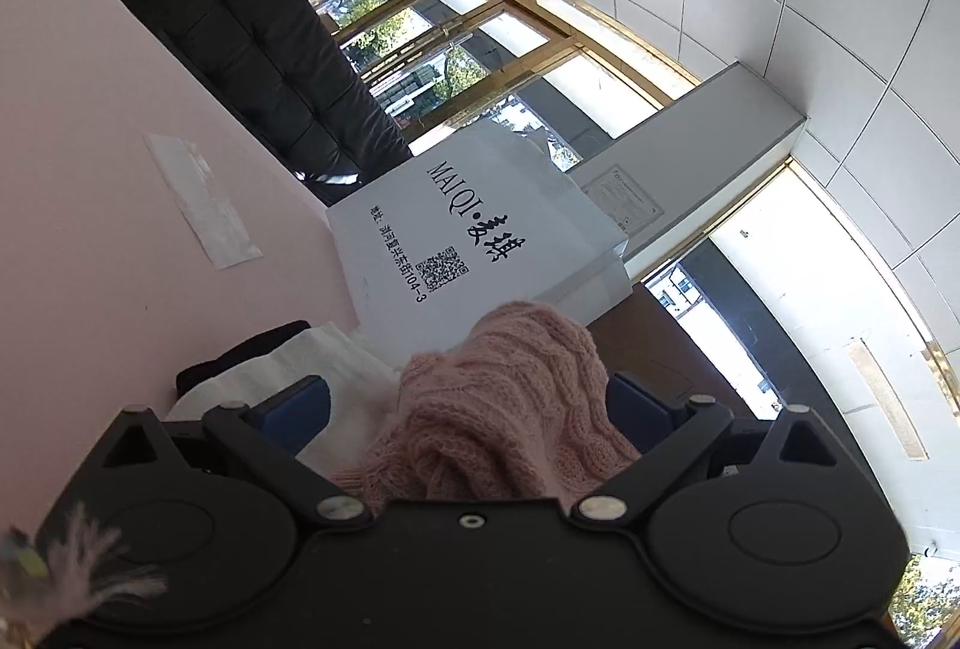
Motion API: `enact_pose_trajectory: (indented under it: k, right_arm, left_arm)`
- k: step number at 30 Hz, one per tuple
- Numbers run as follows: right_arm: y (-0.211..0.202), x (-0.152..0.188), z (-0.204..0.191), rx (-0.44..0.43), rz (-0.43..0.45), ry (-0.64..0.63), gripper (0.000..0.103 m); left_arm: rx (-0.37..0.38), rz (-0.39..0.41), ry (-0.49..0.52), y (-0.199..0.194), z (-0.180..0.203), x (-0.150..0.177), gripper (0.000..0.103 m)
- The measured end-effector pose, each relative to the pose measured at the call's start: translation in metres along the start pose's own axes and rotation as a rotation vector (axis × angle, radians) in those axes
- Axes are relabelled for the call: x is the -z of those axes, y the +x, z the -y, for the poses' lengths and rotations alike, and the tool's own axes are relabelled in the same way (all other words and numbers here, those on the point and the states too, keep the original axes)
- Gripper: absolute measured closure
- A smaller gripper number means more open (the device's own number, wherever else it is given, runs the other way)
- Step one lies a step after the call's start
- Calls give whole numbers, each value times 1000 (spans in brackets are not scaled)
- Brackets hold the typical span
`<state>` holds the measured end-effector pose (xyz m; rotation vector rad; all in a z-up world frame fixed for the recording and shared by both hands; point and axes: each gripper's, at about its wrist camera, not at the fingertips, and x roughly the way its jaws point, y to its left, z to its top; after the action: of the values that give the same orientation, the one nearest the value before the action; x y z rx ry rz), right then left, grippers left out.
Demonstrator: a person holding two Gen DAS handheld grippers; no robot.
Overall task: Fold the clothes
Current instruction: 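Reach both tools toward the pink knit sweater on the clothes pile, then grasp the pink sweater with the right gripper while the left gripper grasps it too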
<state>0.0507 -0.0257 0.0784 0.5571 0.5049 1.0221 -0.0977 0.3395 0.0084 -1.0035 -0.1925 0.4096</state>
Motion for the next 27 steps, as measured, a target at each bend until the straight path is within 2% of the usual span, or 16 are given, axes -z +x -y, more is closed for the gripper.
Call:
enact_pose_trajectory:
  k: [2,6,7,8,9,11,15,18,23,27]
  right_arm:
    - [8,-1,-6,0,-7,-24,6]
    - [28,-1,-21,60,-36,-101,7]
    - [33,0,-25,80,-44,-125,17]
    - [38,0,-29,110,-51,-153,33]
    - [43,1,-32,142,-56,-181,40]
    - [44,4,-39,146,-34,-247,64]
    - [28,14,-63,143,24,-412,72]
    - [8,18,-81,132,85,-489,74]
    - [-44,10,-94,60,162,-441,74]
    - [-99,6,-93,30,206,-406,74]
  left_arm:
    - [7,-54,-43,7,-6,1,12]
    - [-23,-85,37,12,4,9,19]
    - [-41,-88,78,12,8,12,22]
    - [-57,-92,118,13,12,15,28]
    - [-54,-92,145,13,16,17,31]
    - [-47,-92,200,12,22,22,49]
    - [-39,-27,376,4,40,32,60]
    - [22,-22,390,1,42,31,63]
    - [139,53,429,-23,56,32,63]
    - [252,61,514,-62,80,53,63]
